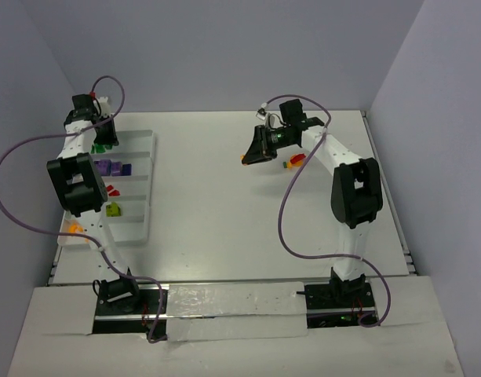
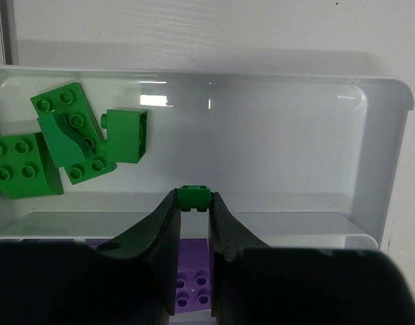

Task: Sort the legos into containers by color

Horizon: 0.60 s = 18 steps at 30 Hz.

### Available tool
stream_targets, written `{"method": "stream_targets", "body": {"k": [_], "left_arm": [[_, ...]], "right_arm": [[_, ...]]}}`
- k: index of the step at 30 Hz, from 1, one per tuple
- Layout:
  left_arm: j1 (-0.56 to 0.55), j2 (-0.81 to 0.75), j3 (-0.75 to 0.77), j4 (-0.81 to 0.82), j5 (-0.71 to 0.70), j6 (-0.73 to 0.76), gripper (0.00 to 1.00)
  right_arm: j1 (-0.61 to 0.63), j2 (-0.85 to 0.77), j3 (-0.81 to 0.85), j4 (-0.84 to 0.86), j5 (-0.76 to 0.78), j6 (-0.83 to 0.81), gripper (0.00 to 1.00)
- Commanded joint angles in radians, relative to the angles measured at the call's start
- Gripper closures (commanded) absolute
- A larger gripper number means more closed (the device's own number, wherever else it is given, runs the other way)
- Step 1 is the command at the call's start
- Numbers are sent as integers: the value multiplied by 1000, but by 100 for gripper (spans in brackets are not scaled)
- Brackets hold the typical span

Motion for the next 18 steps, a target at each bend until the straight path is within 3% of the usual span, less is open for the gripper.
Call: {"method": "stream_targets", "body": {"k": [1, 8, 18], "left_arm": [[-2, -6, 17, 10, -3, -4, 70], [-3, 7, 60, -18, 6, -2, 45], [-3, -114, 8, -29, 60, 5, 42]], "right_arm": [[22, -41, 49, -38, 39, -54, 100], [57, -75, 34, -60, 85, -105, 100], [105, -145, 3, -67, 158, -157, 100]]}}
